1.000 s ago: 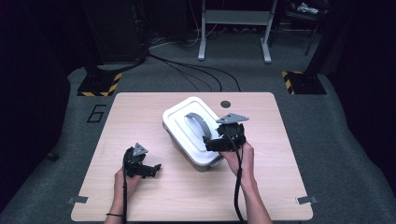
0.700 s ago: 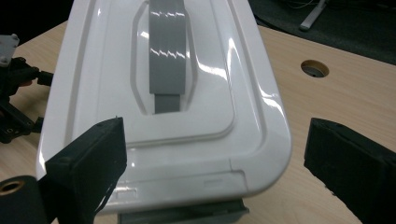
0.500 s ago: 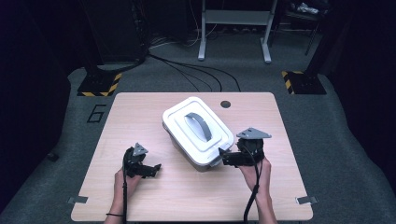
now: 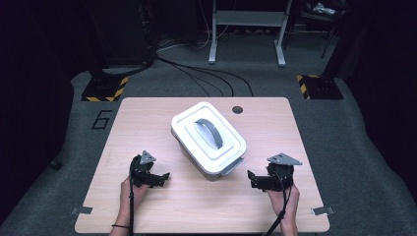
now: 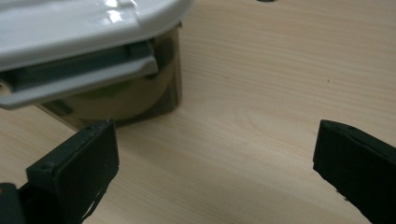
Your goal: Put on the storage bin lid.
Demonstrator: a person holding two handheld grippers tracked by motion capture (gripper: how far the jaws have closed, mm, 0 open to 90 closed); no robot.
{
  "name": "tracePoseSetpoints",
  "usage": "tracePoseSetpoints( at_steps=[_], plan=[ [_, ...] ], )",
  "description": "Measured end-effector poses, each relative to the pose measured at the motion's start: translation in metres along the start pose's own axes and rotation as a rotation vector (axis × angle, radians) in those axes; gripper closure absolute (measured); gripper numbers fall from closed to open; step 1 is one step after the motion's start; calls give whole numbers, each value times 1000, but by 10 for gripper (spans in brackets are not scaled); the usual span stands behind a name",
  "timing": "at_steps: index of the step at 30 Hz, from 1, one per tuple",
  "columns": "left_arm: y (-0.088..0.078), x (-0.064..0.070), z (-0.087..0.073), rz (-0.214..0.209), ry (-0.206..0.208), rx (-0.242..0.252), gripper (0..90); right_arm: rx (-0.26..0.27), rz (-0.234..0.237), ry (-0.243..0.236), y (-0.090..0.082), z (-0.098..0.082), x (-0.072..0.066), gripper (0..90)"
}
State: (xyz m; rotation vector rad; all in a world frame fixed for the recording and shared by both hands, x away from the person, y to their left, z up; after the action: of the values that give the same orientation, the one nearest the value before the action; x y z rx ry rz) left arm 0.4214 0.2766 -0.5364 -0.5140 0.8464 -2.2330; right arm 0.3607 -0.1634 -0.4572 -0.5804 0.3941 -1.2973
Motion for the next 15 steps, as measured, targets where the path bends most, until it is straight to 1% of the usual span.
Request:
tracePoseSetpoints(
  at_steps=[1, 2, 4, 6, 7, 8, 10, 13, 15],
  plan=[
    [0, 0, 0, -1, -5, 6, 1, -2, -1, 12, 2, -5, 1, 0],
    [0, 0, 0, 0, 0, 0, 1, -8, -5, 14, 6, -10, 3, 0],
    [0, 0, 0, 0, 0, 0, 1, -34, -20, 24, 13, -19, 4, 0],
    [0, 0, 0, -1, 0, 1, 1, -53, -25, 24, 21, -28, 6, 0],
    [0, 0, 0, 1, 0, 5, 1, -66, -37, 20, 25, -33, 6, 0],
    [0, 0, 0, 1, 0, 4, 2, -84, -35, 17, 29, -36, 6, 0],
    [0, 0, 0, 0, 0, -2, 2, -95, -30, 26, 34, -44, 6, 0],
    [0, 0, 0, 0, 0, 1, 2, -114, -29, 17, 43, -52, 5, 0],
    [0, 0, 0, -1, 1, -3, 2, -134, -27, 13, 48, -56, 2, 0]
  ],
)
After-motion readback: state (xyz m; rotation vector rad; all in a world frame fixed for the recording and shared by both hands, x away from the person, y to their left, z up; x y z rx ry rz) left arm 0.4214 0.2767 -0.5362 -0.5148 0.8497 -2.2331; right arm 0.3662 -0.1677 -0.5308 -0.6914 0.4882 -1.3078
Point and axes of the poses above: each handheld gripper's, and its own axes: y roughly forward along the jaws, z roughly out of its top, x roughly to its right, the point moved 1 cm from there along y, roughly forward along the jaws, and after that the axes turned 11 degrees about -z, right-handed, at the moved point
